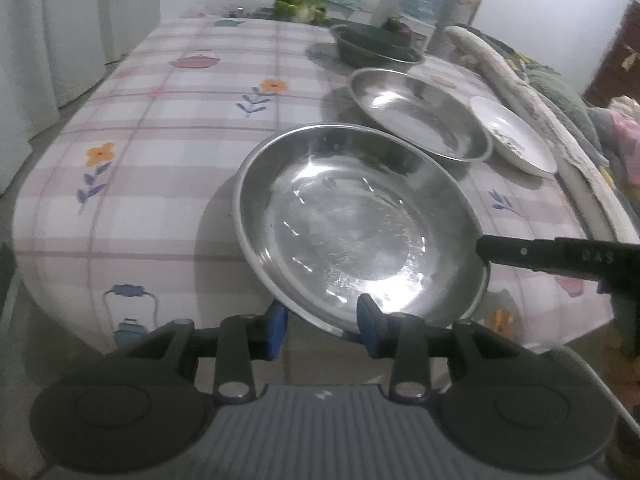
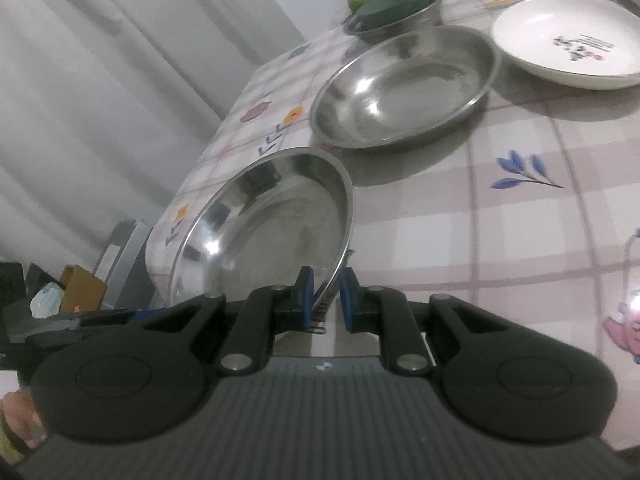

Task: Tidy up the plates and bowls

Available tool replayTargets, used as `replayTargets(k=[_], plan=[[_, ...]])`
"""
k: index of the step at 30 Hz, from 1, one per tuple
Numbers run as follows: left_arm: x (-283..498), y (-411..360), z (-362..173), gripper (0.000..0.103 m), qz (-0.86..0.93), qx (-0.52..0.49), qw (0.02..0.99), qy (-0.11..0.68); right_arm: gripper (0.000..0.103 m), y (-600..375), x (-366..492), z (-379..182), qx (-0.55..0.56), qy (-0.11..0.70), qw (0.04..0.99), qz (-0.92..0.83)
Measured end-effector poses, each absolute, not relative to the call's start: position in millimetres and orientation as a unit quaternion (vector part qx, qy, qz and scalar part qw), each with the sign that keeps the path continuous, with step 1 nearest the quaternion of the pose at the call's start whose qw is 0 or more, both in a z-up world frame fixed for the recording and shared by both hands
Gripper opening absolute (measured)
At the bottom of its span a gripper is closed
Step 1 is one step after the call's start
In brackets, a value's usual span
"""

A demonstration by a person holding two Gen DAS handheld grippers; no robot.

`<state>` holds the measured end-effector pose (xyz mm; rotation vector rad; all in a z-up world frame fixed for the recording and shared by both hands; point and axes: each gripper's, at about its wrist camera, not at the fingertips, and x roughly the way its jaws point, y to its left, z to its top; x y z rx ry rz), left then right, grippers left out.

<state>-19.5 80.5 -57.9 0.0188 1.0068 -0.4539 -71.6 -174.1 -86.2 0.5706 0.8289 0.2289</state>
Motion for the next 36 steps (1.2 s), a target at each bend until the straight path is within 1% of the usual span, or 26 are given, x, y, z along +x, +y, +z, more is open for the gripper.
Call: replayTargets(k=[1, 2, 6, 9, 13, 18, 22, 25, 26, 30, 36], plan=[[-20, 80, -58, 0.039, -0.218, 0.011, 0.851, 0.477, 0.015, -177, -73, -86, 0.276, 0.396, 0.870, 0.106], [-20, 80, -57, 0.042, -0.218, 0.016, 0.852, 0.476, 0.015, -180, -75, -86, 0.278, 0.395, 0.870, 0.103], [-22, 85, -51, 0.057, -0.208, 0.036, 0.862, 0.461, 0.015, -187, -77, -83, 0.279, 0.388, 0.874, 0.090], [-17, 90, -48, 0.058, -0.197, 0.035, 0.869, 0.453, 0.016, -192, -75, -83, 0.276, 0.382, 0.878, 0.079], [-3, 89, -52, 0.058, -0.179, 0.033, 0.875, 0.449, 0.016, -197, -68, -84, 0.274, 0.375, 0.882, 0.071], [10, 76, -61, 0.058, -0.164, 0.058, 0.879, 0.445, 0.016, -192, -54, -87, 0.268, 0.371, 0.886, 0.069], [15, 68, -69, 0.055, -0.165, 0.069, 0.873, 0.454, 0.016, -186, -44, -91, 0.263, 0.374, 0.887, 0.068], [13, 62, -72, 0.050, -0.160, 0.081, 0.875, 0.450, 0.016, -182, -39, -93, 0.263, 0.376, 0.886, 0.071], [12, 60, -73, 0.047, -0.159, 0.087, 0.876, 0.447, 0.016, -181, -37, -94, 0.261, 0.377, 0.886, 0.070], [10, 58, -72, 0.046, -0.153, 0.092, 0.877, 0.445, 0.014, -176, -33, -96, 0.258, 0.380, 0.885, 0.075], [7, 62, -67, 0.045, -0.159, 0.073, 0.873, 0.455, 0.014, -172, -34, -93, 0.244, 0.379, 0.890, 0.073]])
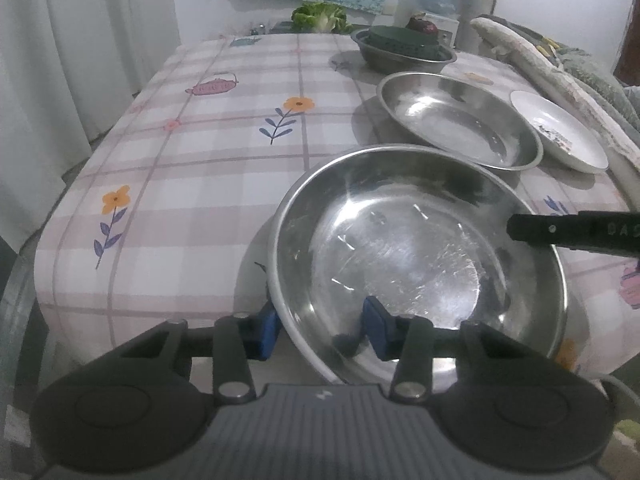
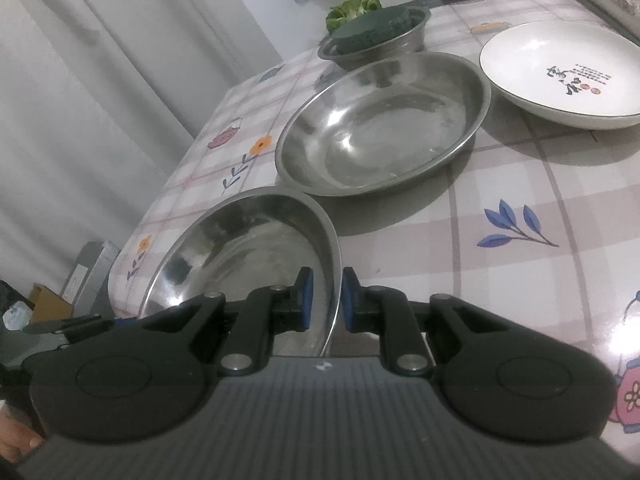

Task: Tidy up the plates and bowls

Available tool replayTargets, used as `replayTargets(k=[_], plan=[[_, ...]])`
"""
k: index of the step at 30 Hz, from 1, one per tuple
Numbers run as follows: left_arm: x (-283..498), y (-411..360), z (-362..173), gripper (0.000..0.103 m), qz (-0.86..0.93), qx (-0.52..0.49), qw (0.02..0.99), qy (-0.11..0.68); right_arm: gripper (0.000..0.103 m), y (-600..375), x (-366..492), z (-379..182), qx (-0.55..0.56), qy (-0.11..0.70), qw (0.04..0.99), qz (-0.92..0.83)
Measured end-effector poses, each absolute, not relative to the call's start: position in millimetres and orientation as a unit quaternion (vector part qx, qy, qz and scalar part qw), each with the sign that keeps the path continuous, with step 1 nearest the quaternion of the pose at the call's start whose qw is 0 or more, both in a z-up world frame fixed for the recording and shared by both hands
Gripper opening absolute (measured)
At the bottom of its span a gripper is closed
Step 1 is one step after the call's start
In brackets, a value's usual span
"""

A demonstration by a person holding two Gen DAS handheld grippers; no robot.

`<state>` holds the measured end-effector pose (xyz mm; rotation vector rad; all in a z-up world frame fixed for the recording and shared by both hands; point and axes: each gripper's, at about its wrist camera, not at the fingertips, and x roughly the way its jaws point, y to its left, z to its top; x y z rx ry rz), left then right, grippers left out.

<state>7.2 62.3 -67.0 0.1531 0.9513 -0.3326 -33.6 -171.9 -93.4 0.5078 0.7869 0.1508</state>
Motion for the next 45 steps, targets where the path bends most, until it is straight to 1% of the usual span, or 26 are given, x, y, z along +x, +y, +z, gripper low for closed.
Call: replayTargets(k=[14, 22, 27, 30, 45], plan=[[1, 67, -63, 0.045, -0.144, 0.071, 0.878, 0.450, 0.015, -165, -36, -90, 0.220, 0.373, 0.898, 0.075], [2, 72, -66, 0.039, -0.140, 0.067, 0.878, 0.453, 0.015, -160, -34, -92, 0.210, 0.377, 0.899, 0.075], [5, 74, -69, 0.032, -0.136, 0.063, 0.877, 0.456, 0.015, -155, -35, -93, 0.190, 0.376, 0.905, 0.069], [6, 75, -70, 0.030, -0.134, 0.063, 0.879, 0.454, 0.015, -153, -34, -94, 0.183, 0.378, 0.905, 0.068], [16, 75, -70, 0.030, -0.126, 0.058, 0.887, 0.441, 0.015, -151, -25, -102, 0.192, 0.386, 0.900, 0.070]])
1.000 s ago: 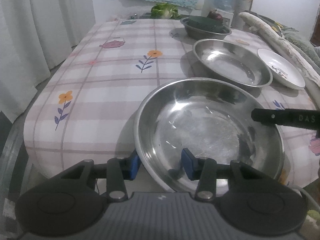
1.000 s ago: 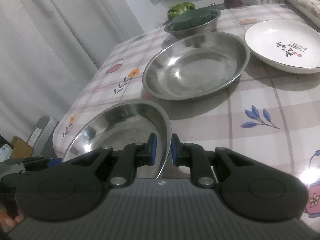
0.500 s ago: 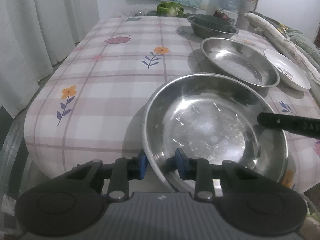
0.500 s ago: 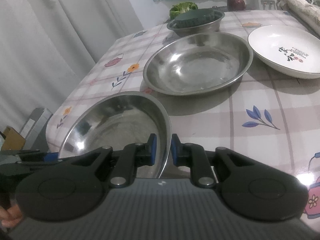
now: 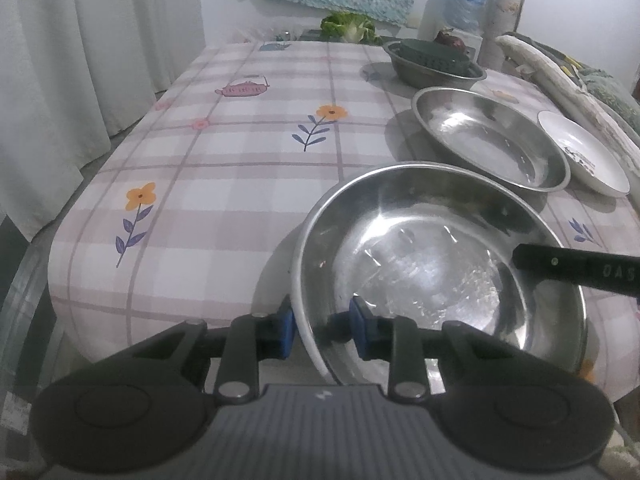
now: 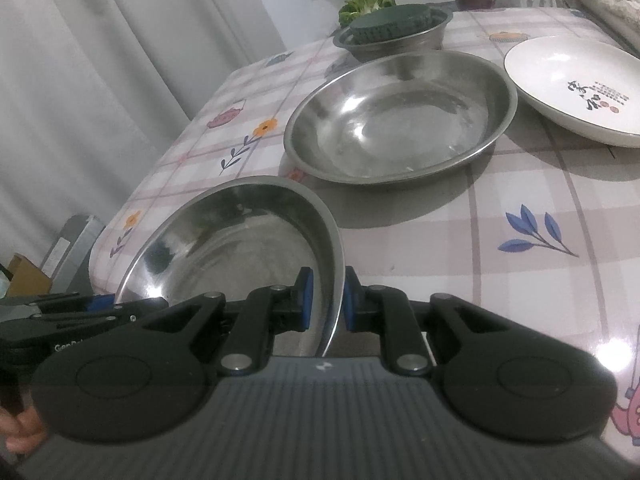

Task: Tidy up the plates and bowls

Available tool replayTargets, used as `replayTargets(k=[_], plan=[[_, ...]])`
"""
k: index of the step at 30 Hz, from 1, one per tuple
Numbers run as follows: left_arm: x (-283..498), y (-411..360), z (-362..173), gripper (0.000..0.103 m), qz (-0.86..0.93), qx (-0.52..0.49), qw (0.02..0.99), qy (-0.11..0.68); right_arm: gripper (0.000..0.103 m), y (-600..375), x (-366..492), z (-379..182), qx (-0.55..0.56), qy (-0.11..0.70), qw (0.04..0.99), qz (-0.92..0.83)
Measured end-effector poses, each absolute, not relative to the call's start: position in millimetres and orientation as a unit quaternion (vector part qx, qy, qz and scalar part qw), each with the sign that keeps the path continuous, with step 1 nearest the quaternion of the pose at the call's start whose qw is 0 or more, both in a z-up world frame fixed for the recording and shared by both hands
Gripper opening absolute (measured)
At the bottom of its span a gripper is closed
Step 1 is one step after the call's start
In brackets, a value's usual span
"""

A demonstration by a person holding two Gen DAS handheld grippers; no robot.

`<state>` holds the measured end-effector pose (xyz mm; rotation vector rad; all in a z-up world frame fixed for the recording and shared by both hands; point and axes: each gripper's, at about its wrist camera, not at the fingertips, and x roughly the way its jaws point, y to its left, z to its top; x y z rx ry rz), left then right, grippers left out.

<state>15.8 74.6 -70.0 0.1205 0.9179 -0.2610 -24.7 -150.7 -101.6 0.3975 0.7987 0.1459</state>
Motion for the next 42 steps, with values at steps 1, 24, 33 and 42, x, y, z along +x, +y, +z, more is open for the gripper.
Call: replayTargets(k=[1, 24, 33, 42], plan=[[15, 75, -70, 0.030, -0.127, 0.058, 0.886, 0.442, 0.015, -150, -25, -101, 0.189, 0.386, 0.900, 0.069], [14, 77, -73, 0.031, -0.139, 0.047, 0.885, 0.441, 0.102, -158, -21, -105, 0.258, 0.368, 0.886, 0.115], [14, 78, -72, 0.031, -0.141, 0.043, 0.885, 0.442, 0.102, -149, -18, -102, 0.222, 0.384, 0.890, 0.111], [15, 78, -72, 0.031, -0.142, 0.043, 0.884, 0.444, 0.102, -140, -16, -100, 0.200, 0.388, 0.895, 0.093]])
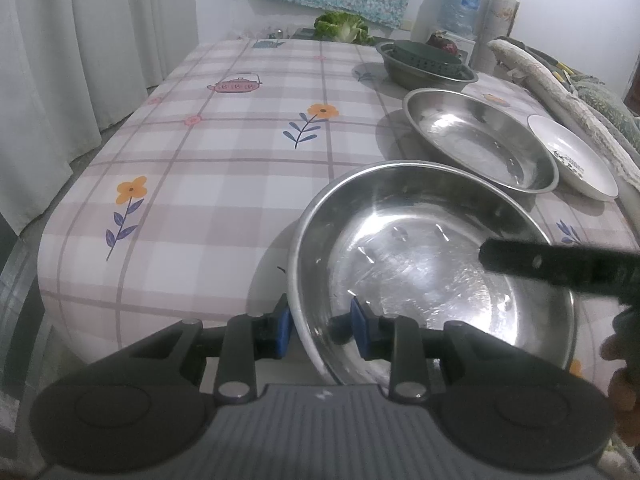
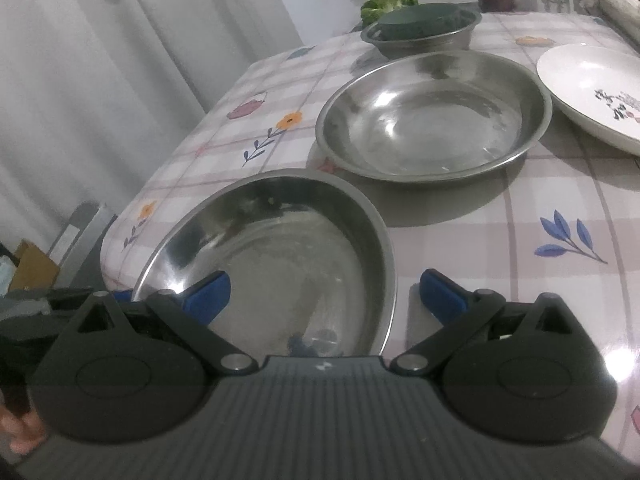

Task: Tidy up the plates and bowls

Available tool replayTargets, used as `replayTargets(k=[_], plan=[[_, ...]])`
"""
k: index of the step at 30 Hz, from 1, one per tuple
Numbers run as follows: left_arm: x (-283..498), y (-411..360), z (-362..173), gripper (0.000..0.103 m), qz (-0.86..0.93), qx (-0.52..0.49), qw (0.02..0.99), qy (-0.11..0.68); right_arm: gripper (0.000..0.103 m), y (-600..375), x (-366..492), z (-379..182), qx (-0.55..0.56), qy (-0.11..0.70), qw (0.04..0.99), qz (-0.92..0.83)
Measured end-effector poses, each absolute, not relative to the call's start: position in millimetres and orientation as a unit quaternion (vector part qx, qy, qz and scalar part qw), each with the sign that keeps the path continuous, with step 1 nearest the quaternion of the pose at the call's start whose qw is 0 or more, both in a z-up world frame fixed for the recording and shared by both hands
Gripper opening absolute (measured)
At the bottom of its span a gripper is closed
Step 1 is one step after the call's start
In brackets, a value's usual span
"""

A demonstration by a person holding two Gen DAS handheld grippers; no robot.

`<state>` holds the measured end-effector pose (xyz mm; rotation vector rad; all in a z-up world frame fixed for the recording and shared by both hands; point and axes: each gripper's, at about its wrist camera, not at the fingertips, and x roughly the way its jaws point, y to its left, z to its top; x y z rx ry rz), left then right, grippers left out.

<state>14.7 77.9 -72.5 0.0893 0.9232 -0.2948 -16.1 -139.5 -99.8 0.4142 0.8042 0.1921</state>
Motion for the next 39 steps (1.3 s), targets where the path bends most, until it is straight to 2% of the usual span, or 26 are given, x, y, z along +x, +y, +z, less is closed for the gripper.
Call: replayTargets(k=[8, 35, 37, 39], plan=[[13, 77, -73, 0.031, -0.141, 0.043, 0.884, 0.443, 0.102, -156, -18, -103, 0.267, 0.378, 0.881, 0.095], [13, 77, -74, 0.034, -0.141, 0.049, 0.885, 0.441, 0.102, -161, -24, -102, 0.283, 0.365, 0.880, 0.110], [13, 76, -74, 0.034, -0.141, 0.050, 0.886, 0.440, 0.099, -157, -28, -101, 0.264, 0.360, 0.888, 0.105], [12, 75, -74, 0.034, -0.140, 0.053, 0.886, 0.438, 0.091, -153, -30, -100, 0.240, 0.360, 0.897, 0.095]])
